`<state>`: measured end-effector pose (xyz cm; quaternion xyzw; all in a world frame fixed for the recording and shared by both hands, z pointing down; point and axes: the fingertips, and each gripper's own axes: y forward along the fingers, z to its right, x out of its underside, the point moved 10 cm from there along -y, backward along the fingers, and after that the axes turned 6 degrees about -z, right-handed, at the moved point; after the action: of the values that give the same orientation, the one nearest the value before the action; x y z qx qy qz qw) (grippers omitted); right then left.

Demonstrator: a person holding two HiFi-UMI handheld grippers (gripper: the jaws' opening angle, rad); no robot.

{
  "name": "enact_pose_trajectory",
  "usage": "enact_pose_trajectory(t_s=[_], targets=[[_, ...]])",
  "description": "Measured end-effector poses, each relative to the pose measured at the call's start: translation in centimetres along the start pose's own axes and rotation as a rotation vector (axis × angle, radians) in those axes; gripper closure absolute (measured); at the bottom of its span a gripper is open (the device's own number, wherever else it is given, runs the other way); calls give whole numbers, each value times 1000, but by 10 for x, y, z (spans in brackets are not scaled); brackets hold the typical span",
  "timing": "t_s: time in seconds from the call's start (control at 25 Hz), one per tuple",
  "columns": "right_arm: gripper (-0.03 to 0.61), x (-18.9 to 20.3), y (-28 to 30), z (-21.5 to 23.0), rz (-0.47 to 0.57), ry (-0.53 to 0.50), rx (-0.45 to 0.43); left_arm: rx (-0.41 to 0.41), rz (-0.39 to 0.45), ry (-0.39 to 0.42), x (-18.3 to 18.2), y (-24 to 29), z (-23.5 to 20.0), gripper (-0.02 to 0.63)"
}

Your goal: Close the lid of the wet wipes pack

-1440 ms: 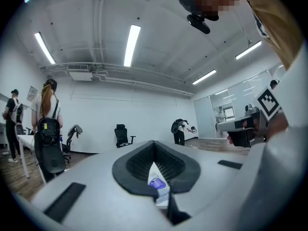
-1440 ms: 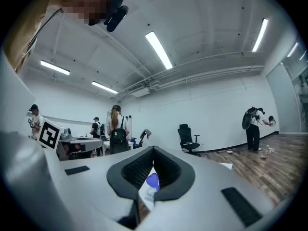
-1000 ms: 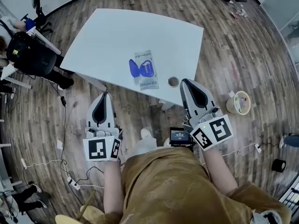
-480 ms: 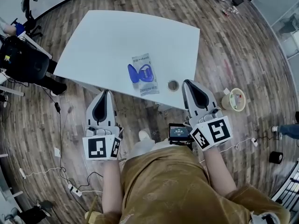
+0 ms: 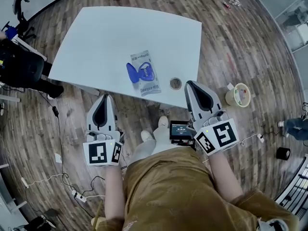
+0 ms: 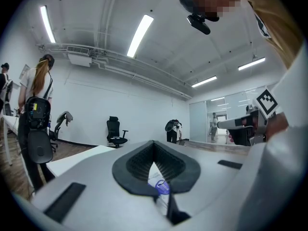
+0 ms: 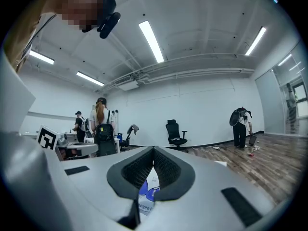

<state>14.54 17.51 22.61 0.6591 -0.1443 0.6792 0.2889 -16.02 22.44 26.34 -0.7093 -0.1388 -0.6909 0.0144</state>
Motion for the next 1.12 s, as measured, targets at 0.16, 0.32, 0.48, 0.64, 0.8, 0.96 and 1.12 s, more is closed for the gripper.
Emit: enact_pose_trajectory(t_s=[0.16, 0.32, 0.48, 0.64, 0.8, 0.96, 1.12], targets=[[572, 0, 11, 15, -3, 5, -2, -1, -3, 10, -4, 17, 2, 617], [572, -5, 25, 26, -6, -8, -17, -23, 8, 5, -12, 33, -3, 617], [572, -8, 38, 44, -2, 9, -16, -23, 1, 11, -16, 55, -1, 617], [572, -6, 49, 63, 14, 61, -34, -12, -17, 25, -14, 78, 5, 617], [572, -2, 59, 82, 2, 70, -34, -14, -43, 43, -14, 96, 11, 617], [572, 2, 64, 97, -10, 89, -34, -14, -66, 51, -12, 109, 12, 617], [572, 8, 70, 101, -30, 103, -12, 4, -93, 45, -4, 121, 7, 617]])
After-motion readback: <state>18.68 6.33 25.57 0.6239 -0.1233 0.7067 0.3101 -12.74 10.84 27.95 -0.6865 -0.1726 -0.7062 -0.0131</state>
